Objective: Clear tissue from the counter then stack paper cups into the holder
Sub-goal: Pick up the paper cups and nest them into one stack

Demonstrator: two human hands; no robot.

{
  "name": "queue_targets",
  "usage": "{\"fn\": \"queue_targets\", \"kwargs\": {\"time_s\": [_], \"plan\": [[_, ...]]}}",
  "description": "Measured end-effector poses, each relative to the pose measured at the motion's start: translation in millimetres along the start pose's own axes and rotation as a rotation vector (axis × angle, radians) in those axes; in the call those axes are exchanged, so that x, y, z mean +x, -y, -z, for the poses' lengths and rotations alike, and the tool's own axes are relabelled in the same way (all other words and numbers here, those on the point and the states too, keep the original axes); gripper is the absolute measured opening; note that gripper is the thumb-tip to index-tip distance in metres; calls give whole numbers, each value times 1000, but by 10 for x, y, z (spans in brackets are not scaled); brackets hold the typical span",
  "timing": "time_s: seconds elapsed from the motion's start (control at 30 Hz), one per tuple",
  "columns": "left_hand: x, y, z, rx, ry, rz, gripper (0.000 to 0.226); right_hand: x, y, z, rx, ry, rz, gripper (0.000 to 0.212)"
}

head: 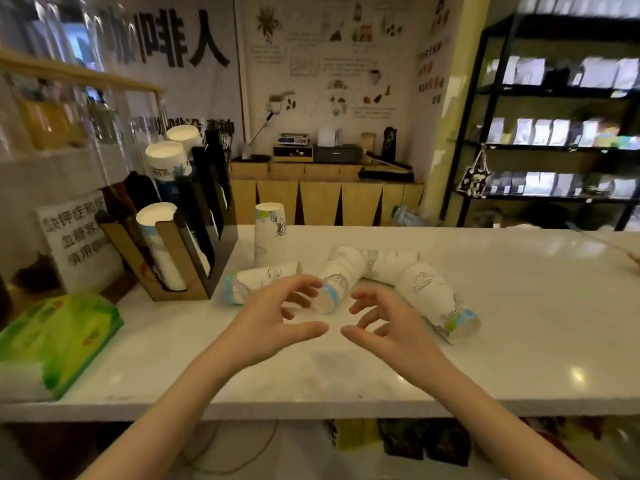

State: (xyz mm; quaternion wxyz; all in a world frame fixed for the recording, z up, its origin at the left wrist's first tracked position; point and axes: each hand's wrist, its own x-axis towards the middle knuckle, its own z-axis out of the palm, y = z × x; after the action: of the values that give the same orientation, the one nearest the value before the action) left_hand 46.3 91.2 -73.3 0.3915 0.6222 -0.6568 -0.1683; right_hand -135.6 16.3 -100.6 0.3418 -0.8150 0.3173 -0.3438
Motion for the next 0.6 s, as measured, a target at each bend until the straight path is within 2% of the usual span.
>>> {"fn": "queue_targets", "kwargs": {"time_s": [0.2,0.3,0.47,0.6], "plan": [[417,97,135,59,-38,-22,61,513,-64,110,66,-116,-112,39],[567,201,147,128,-30,-6,70,746,-141,76,122,-136,-250,43],[804,542,190,288,14,96,90,1128,-357,-25,311,-133,-584,68],[888,869,146,438,54,163,99,1347,-511,-113,416,-94,-740,85]]}}
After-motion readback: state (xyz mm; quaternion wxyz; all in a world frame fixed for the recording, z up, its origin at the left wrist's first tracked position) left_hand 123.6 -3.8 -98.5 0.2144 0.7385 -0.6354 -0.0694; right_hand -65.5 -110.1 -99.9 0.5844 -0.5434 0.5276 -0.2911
